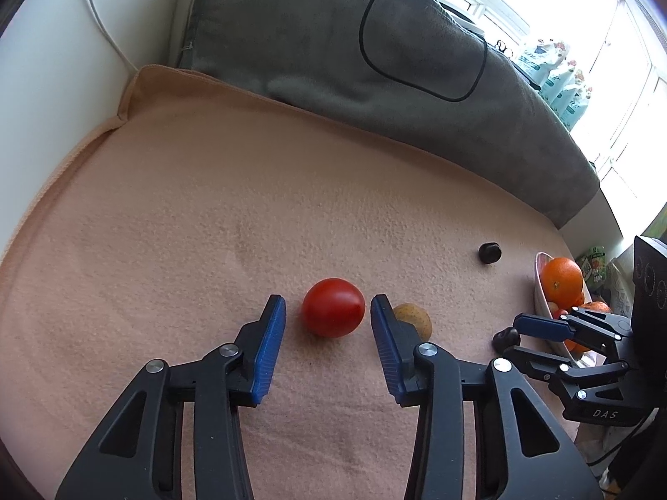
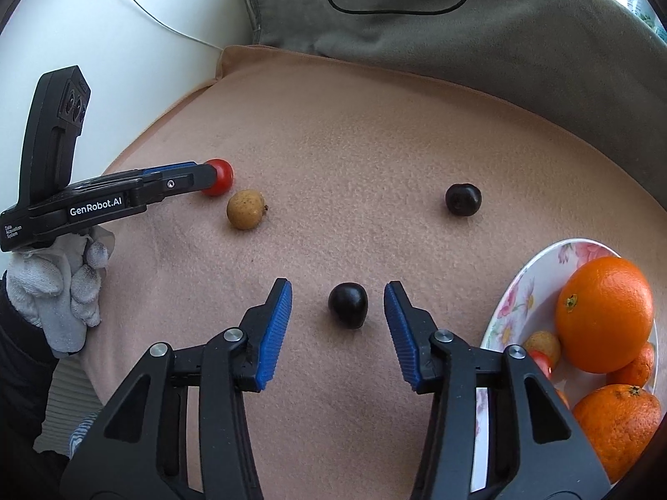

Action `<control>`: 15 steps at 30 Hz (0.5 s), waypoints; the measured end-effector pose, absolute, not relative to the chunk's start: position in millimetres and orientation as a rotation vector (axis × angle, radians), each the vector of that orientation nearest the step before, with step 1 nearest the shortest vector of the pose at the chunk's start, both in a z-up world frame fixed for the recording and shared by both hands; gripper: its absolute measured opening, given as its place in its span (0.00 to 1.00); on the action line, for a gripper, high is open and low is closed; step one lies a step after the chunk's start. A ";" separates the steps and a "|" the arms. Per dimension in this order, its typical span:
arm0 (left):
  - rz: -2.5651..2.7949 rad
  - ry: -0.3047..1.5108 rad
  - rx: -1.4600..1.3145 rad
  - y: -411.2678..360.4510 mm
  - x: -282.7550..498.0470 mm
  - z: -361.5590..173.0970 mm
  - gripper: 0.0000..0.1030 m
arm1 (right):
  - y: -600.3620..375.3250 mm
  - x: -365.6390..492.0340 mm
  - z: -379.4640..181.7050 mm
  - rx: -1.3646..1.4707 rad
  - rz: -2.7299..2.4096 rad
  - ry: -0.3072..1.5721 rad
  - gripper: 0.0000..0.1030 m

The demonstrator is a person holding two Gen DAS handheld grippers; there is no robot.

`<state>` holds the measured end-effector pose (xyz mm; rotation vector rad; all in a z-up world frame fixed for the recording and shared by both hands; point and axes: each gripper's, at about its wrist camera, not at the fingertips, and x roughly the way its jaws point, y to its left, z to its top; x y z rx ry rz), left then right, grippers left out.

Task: Organize fruits
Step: 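Close the right gripper on a dark plum while the left gripper grasps another red tomato, then carry the dark plum with the right gripper and tomato with the left over the plate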

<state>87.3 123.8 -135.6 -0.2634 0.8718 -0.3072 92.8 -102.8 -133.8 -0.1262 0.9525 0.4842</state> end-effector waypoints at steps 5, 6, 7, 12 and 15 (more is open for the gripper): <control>-0.312 0.882 -0.263 121.7 89.7 -138.7 0.35 | -104.4 96.0 -139.1 -0.130 0.479 0.973 0.36; -0.313 0.884 -0.263 121.5 90.0 -139.2 0.33 | -104.6 96.5 -140.2 -0.130 0.478 0.975 0.35; -0.315 0.885 -0.263 121.2 90.2 -139.2 0.31 | -104.6 96.8 -141.6 -0.130 0.478 0.977 0.33; -0.313 0.880 -0.257 119.8 90.2 -139.2 0.30 | -105.4 97.7 -142.3 -0.135 0.469 0.974 0.23; -0.314 0.878 -0.265 120.9 90.1 -139.2 0.29 | -106.0 97.8 -141.7 -0.120 0.472 0.973 0.20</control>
